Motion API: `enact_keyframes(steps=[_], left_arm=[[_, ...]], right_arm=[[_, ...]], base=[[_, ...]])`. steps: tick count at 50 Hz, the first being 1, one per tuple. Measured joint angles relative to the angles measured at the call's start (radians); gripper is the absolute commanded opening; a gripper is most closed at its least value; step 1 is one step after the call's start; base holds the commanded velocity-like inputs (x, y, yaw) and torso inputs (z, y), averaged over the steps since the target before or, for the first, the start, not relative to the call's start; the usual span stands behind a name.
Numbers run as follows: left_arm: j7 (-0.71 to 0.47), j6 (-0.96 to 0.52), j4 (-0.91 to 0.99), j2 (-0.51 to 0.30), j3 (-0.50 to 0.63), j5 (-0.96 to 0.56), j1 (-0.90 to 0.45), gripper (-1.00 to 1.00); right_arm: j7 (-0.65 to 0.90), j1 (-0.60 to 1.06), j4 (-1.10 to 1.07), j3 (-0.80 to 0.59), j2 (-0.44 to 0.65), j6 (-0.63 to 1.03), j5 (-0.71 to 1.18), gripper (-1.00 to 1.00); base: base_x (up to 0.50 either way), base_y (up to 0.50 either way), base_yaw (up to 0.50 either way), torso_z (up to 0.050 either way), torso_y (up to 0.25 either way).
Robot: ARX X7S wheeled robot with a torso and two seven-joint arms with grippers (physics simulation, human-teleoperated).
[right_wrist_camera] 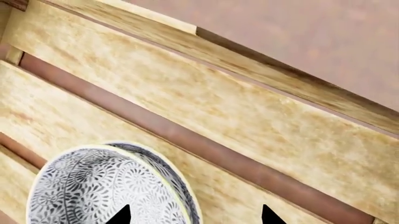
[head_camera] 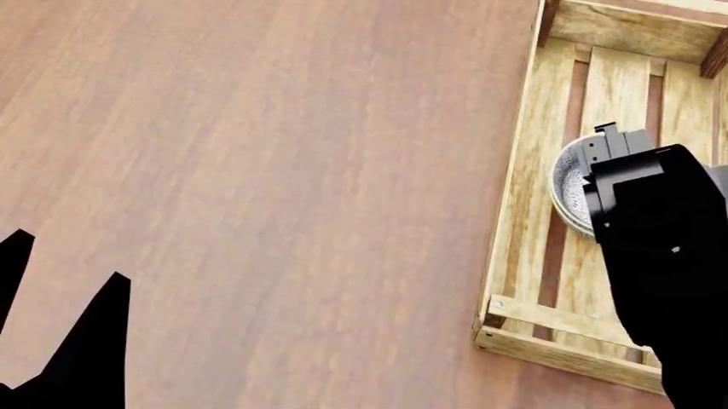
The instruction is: Stack the right bowl on the left bowl and place them in the tray.
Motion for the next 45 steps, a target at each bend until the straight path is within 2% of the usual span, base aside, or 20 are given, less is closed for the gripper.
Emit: enact_keyframes(steps=[45], left_arm=[[-0.01,-0.008,0.016,-0.005,0.007,0.0,-0.004,1.0]], right_arm=[[0.059,0.171,-0.697,0.065,0.238,-0.392,-0.161,1.0]], base=[[0.0,0.0,0.0,0.0,0.0]])
